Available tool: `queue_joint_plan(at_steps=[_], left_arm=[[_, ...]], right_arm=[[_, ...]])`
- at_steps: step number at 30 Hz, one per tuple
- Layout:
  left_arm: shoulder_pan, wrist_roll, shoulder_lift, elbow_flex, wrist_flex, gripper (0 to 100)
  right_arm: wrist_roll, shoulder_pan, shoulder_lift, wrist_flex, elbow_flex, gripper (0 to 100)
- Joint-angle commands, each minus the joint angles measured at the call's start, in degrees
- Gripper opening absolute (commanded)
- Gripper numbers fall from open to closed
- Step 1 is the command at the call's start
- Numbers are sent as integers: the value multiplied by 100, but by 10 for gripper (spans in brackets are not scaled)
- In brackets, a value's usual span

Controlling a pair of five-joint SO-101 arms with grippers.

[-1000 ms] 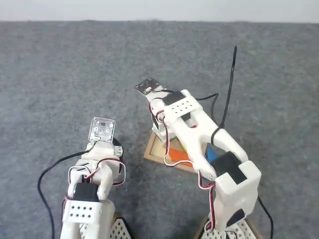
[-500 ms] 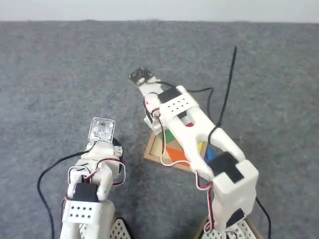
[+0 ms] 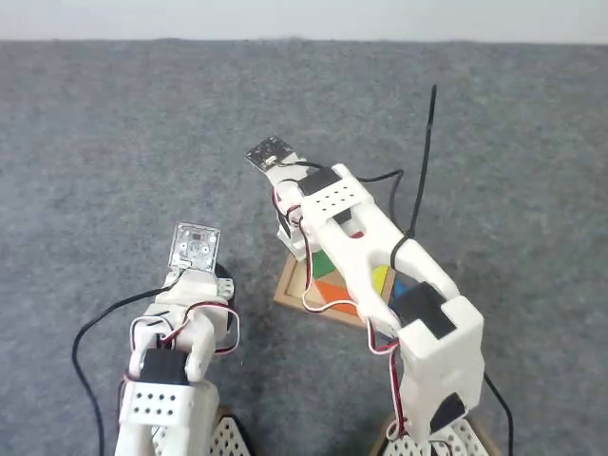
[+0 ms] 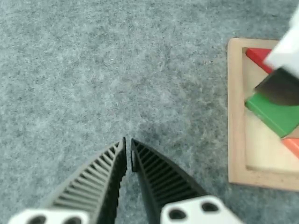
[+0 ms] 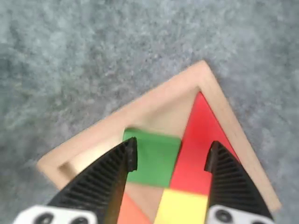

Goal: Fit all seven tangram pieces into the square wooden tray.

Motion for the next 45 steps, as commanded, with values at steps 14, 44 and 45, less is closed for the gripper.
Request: queue_joint_plan(at_steps=[14, 44, 45], left_arm=[[-26, 26, -70, -48, 9, 14], [-26, 26, -70, -48, 9, 14], [-26, 26, -70, -48, 9, 14]], right_arm=[[2048, 1842, -3530, 1692, 2734, 243], [2040, 1877, -3644, -532, 4844, 176], [2040, 1877, -3644, -532, 4835, 149]])
